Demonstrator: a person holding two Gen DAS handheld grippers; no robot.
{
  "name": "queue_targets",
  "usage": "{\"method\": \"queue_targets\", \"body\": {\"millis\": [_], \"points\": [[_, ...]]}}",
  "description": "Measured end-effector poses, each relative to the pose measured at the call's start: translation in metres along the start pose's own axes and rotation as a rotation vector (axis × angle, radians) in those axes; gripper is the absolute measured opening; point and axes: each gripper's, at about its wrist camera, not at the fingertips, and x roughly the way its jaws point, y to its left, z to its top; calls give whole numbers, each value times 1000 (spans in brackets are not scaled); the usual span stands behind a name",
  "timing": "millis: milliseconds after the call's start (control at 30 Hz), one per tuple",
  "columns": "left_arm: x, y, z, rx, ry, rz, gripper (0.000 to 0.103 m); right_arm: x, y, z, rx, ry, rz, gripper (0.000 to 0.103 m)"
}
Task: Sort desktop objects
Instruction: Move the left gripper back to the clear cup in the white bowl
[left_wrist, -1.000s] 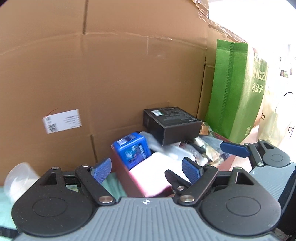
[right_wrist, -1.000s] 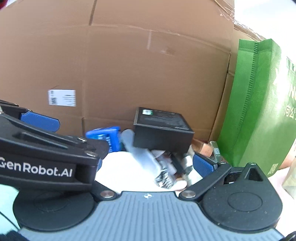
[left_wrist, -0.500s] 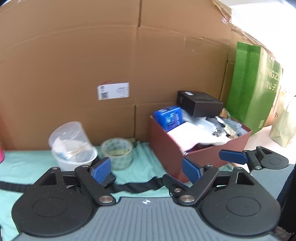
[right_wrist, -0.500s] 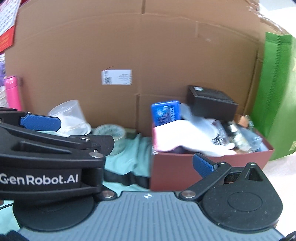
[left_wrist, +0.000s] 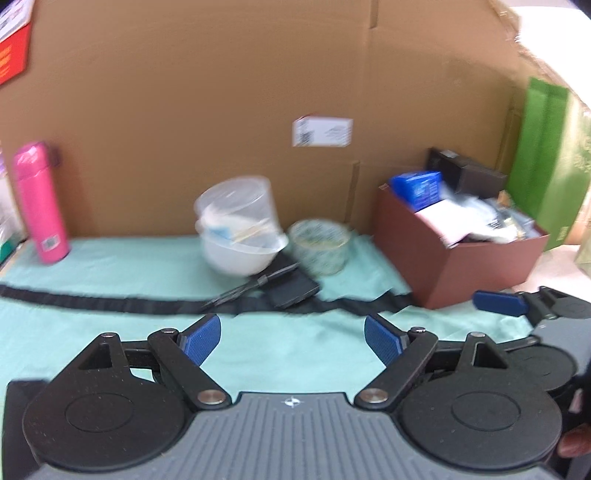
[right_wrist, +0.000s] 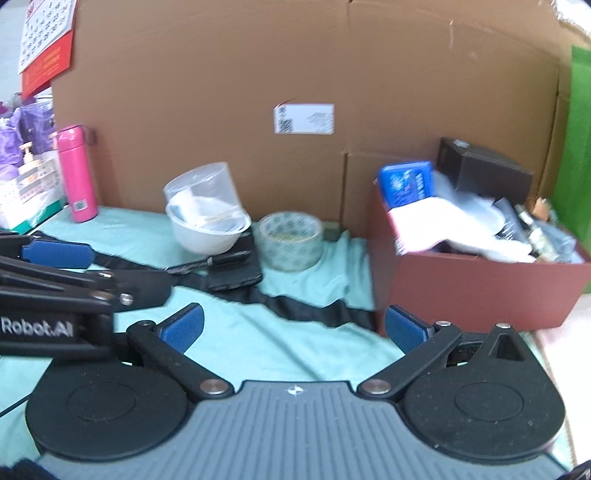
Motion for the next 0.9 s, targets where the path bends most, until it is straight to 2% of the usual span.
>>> {"method": "queue_targets", "body": {"millis": [200,333,433,533,700,900], "points": [[19,29,-6,-48,64,19,88,17,14,-8,-23,19,48,101],[34,42,3,-51,69,15,88,25,15,-5,-19,-24,74,101],[42,50,18,-70,52,-6,88,31,15,3,-9,-67,100,101],[50,55,36,-64,2,-17,88,42,18,15,-25,-110,114,101],[71,62,64,-46,-41,-36,88,70,28,37,-76,-145,131,101],[109,68,81,-13,-33,-81,88,111,42,60,-138,-173,164,101]]}}
